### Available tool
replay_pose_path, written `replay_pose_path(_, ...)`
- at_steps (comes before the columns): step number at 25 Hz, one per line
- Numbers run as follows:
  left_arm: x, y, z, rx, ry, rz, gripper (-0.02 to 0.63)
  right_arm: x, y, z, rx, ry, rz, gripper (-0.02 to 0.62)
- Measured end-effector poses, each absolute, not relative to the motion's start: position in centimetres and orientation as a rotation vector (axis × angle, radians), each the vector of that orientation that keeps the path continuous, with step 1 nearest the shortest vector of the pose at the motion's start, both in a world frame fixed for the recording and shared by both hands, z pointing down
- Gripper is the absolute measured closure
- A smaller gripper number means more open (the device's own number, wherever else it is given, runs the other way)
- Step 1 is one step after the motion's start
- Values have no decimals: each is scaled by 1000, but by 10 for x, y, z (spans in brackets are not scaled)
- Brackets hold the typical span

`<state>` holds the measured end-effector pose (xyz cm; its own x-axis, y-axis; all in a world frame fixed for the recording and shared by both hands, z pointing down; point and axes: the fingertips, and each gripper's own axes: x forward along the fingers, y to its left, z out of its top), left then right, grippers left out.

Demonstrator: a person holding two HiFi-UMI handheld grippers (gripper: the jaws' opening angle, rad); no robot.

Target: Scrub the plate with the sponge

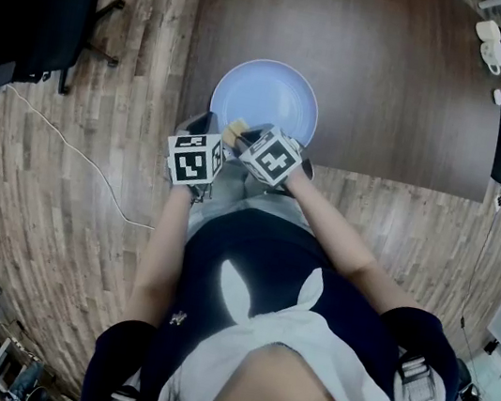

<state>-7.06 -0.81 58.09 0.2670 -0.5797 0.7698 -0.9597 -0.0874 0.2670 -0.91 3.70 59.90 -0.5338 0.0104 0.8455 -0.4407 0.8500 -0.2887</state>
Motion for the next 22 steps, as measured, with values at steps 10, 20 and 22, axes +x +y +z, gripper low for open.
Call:
replay_pose_path(10, -71, -8, 581, 1767, -1413, 629, 598, -10, 48, 598, 225, -2064, 583, 572)
replay_pose_path(20, -72, -8, 580, 1766, -1418, 633, 598, 7, 55, 598, 153, -2027, 527, 572)
replay_pose_path(22, -71, -8, 581, 1765, -1418, 634, 598, 11, 57, 598, 129, -2021, 513, 572)
